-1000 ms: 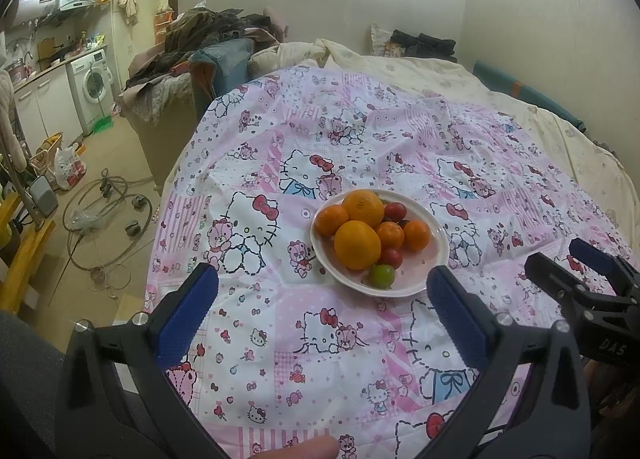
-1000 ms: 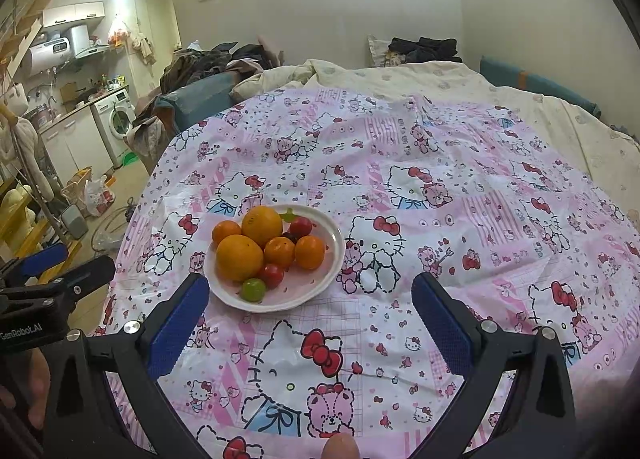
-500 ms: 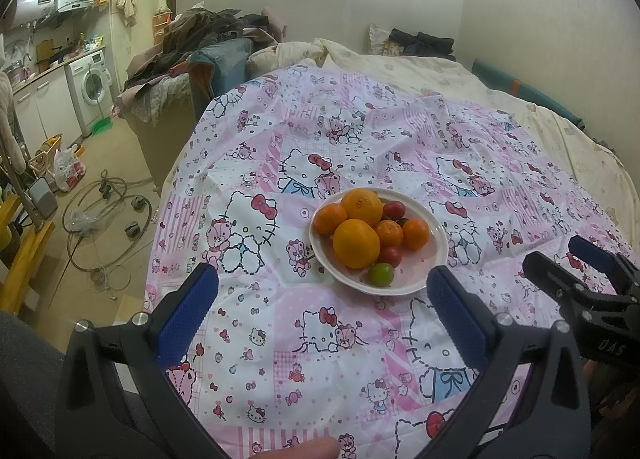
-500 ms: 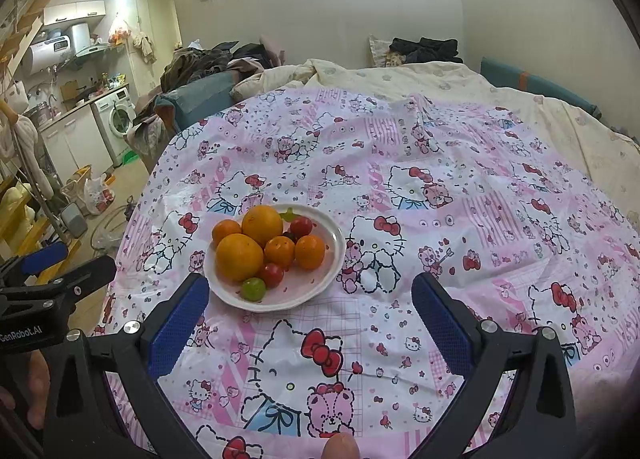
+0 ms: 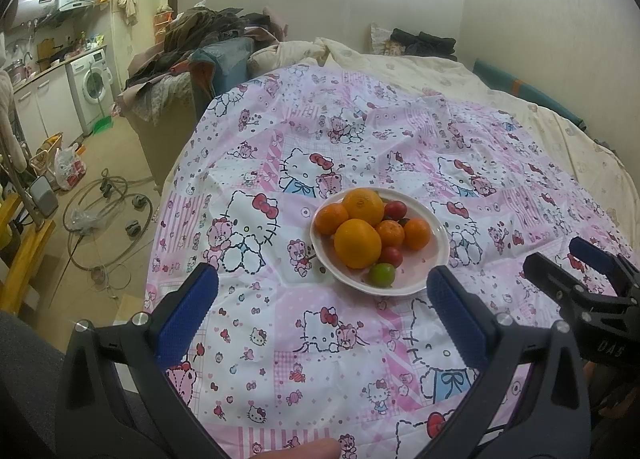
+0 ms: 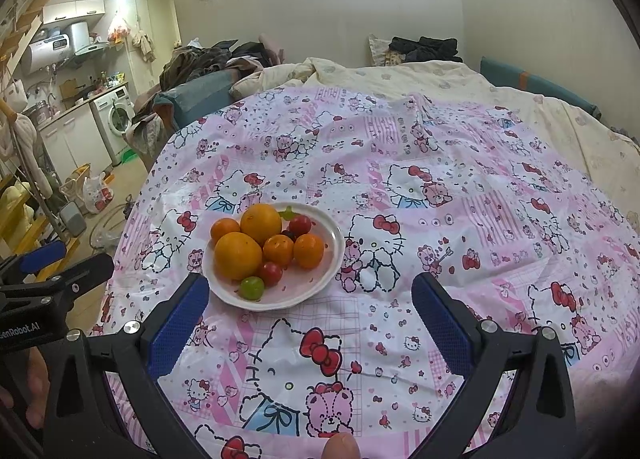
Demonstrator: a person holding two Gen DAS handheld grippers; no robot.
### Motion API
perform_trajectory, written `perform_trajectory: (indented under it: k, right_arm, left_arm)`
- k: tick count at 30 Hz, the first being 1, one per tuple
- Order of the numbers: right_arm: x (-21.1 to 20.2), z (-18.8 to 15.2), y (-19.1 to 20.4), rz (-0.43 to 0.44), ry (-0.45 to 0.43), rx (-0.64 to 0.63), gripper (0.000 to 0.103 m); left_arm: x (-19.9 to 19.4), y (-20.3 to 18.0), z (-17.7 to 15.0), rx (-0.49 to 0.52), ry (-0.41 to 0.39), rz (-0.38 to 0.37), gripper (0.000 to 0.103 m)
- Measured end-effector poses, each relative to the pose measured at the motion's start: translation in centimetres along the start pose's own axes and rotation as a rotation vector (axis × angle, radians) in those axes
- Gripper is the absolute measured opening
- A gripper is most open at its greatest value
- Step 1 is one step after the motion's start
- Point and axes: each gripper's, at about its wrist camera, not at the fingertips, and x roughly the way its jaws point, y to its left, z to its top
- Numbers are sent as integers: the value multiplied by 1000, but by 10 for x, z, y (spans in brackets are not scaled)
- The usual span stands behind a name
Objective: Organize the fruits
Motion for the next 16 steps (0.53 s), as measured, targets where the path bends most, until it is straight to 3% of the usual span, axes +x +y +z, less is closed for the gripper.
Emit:
perform_trajectory:
  k: [16]
  right_arm:
    - [0, 0, 0, 2, 0, 0, 103]
  left_arm:
    - [-1, 0, -2, 1, -2, 4, 103]
